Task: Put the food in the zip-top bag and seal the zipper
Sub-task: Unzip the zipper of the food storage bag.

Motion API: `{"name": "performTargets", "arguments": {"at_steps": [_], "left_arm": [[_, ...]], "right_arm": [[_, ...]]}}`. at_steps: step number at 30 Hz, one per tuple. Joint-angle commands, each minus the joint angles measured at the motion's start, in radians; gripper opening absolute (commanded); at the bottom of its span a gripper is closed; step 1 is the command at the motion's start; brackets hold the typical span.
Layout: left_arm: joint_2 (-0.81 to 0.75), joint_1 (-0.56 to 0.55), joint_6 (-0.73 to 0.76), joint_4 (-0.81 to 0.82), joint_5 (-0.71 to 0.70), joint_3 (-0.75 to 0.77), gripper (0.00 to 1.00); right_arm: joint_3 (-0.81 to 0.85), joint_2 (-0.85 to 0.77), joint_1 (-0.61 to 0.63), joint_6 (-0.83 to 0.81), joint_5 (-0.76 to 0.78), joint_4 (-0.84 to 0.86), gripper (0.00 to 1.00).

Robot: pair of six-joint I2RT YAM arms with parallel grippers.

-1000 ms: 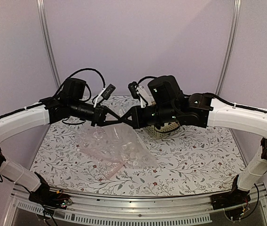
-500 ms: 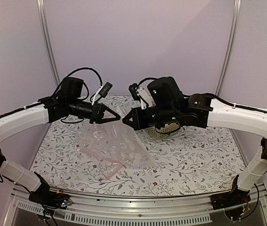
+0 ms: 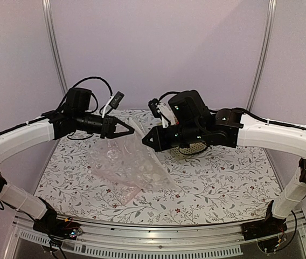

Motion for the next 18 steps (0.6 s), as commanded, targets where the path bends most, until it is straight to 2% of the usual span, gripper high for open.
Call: {"name": "performTargets", "arguments": {"at_steps": [1,18], "left_arm": [[-0.031,0.040,-0.013,0.041,-0.030,-0.017,0.00],[-0.052,0.103,-0.037,0.053,-0.068,-0.030,0.00]], "right_arm": [[-0.017,-0.003,-0.001,-0.009,0.008,-0.049,0.00],[-0.026,-0.002,-0.001,-0.009,0.015,-0.051,0.00]]}}
